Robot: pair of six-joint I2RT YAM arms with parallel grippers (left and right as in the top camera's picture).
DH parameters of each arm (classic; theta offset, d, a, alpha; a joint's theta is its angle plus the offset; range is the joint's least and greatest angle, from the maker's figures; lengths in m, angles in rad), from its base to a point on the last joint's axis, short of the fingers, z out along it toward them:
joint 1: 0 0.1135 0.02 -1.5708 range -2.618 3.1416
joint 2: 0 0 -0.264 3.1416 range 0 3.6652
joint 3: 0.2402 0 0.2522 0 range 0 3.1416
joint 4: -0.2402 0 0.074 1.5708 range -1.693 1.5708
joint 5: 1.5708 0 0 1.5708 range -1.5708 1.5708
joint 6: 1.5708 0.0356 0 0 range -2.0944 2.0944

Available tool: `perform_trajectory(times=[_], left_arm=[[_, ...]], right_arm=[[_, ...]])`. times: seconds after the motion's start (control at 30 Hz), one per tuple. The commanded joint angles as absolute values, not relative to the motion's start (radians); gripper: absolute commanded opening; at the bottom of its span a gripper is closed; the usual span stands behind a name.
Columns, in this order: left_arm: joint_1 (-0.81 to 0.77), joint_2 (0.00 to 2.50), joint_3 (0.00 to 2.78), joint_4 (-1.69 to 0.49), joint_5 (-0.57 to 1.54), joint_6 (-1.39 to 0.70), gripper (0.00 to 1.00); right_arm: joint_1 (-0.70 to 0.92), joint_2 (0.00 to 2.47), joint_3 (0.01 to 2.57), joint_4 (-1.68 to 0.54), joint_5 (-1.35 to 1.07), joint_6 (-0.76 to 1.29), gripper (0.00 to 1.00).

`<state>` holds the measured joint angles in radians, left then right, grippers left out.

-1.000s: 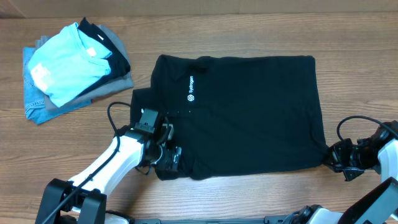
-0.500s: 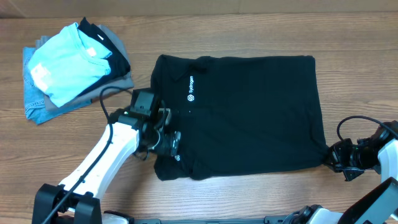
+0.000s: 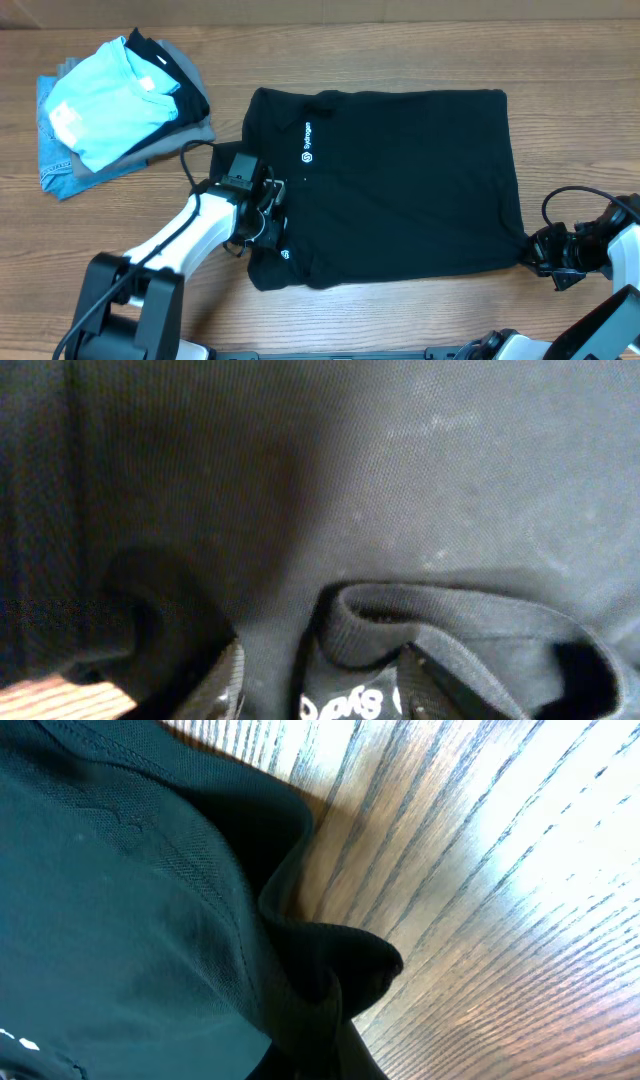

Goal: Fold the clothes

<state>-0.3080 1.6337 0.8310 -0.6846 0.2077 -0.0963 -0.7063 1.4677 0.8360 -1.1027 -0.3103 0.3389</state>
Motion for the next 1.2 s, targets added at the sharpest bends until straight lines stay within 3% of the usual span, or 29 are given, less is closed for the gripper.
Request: perform_trajectory(times=[0.0,0.07,0.13,0.37,0.5,0.67,0.83,0.9,1.1,1.17], left_arm=[[-0.302,1.687,0.819,-0.728,0.027,-0.171,0.60],[-0.286,1.689,0.820,-0.749,-0.042,-0.195,0.74],[-0.260,1.685,0.827,-0.760,-0.060,-0.195,0.82],[-0.210,1.671,0.925,-0.829,0.044,-0.161,0.92],[-0.218,1.671,0.964,-0.836,0.179,-0.102,0.93],[-0.241,1.674,0.960,-0.837,0.264,-0.042,0.82],[-0.283,1.674,0.923,-0.831,0.264,-0.017,0.89],[-0.305,1.674,0.892,-0.799,0.263,-0.009,0.85],[-0.337,1.674,0.845,-0.745,0.266,-0.007,0.48],[-0.336,1.674,0.844,-0.752,0.263,-0.007,0.27]], right_arm=[[-0.708,1.451,0.860,-1.102,-0.308,0.327,0.04],[-0.708,1.451,0.860,-1.102,-0.309,0.316,0.04],[-0.708,1.451,0.860,-1.102,-0.308,0.316,0.04],[-0.708,1.451,0.860,-1.101,-0.308,0.316,0.04],[-0.708,1.451,0.860,-1.102,-0.308,0.316,0.04],[-0.708,1.451,0.860,-1.103,-0.308,0.316,0.04],[-0.708,1.451,0.860,-1.103,-0.308,0.316,0.04],[-0.708,1.451,0.860,-1.102,-0.308,0.316,0.04],[-0.708,1.451,0.860,-1.102,-0.308,0.316,0.04],[-0.708,1.451,0.860,-1.102,-0.308,0.316,0.04]])
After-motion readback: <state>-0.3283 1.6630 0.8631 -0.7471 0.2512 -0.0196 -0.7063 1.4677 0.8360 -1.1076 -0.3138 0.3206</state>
